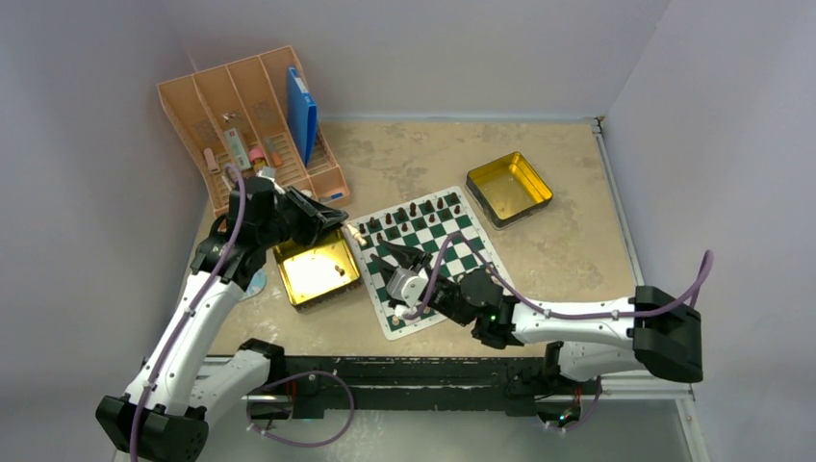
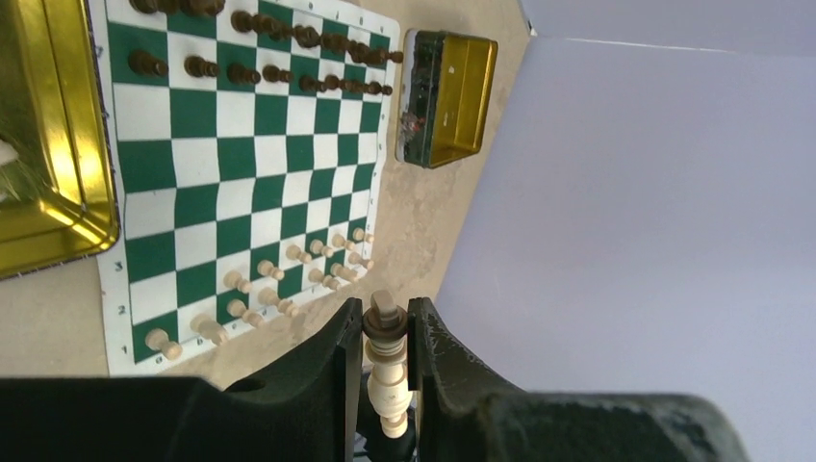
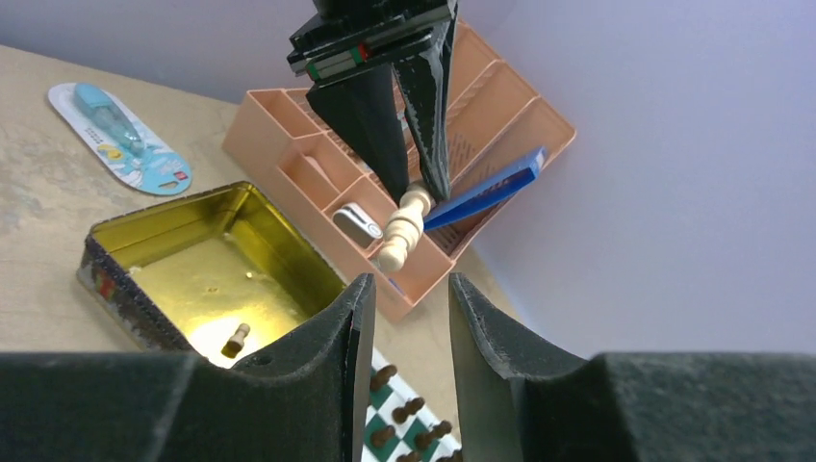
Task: Set up the chess pieces on the board
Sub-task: Pick up the chess piece from the storage box.
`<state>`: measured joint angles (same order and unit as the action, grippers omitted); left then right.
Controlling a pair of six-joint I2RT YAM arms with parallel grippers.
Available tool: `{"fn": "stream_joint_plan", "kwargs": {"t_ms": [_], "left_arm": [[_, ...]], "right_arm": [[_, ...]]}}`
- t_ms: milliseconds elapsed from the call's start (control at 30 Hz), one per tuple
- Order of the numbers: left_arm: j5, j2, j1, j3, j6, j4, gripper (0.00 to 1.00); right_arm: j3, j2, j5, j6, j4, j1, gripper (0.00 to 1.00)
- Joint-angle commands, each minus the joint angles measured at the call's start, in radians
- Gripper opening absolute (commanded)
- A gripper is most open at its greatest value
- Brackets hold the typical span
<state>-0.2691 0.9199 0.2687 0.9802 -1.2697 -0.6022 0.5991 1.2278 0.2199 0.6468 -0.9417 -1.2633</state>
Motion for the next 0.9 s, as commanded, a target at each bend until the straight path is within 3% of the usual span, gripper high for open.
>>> {"fn": "stream_joint_plan", "kwargs": {"t_ms": [0, 300, 700, 767, 867], "left_arm": [[-0.101, -0.010, -0.005, 0.006, -0.073, 0.004, 0.00], [-0.132, -0.018, -0.005, -0.020, -0.079, 0.022, 0.00], [-0.145, -0.001, -0.005, -0.028, -0.078, 0.034, 0.00], [-0.149, -0.001, -0.005, -0.029, -0.081, 0.036, 0.00], [-0.153, -0.004, -0.004, -0.028, -0.083, 0.041, 0.00]], "right_arm": [[0.036, 0.051, -0.036, 0.145, -0.173, -0.004, 0.37], [0.050, 0.125, 0.008, 0.177, -0.226, -0.003, 0.40], [0.047, 0.151, -0.005, 0.172, -0.274, -0.004, 0.32], [0.045, 0.153, -0.016, 0.161, -0.273, -0.003, 0.26], [0.040, 0.156, -0.022, 0.148, -0.281, -0.003, 0.09]]}}
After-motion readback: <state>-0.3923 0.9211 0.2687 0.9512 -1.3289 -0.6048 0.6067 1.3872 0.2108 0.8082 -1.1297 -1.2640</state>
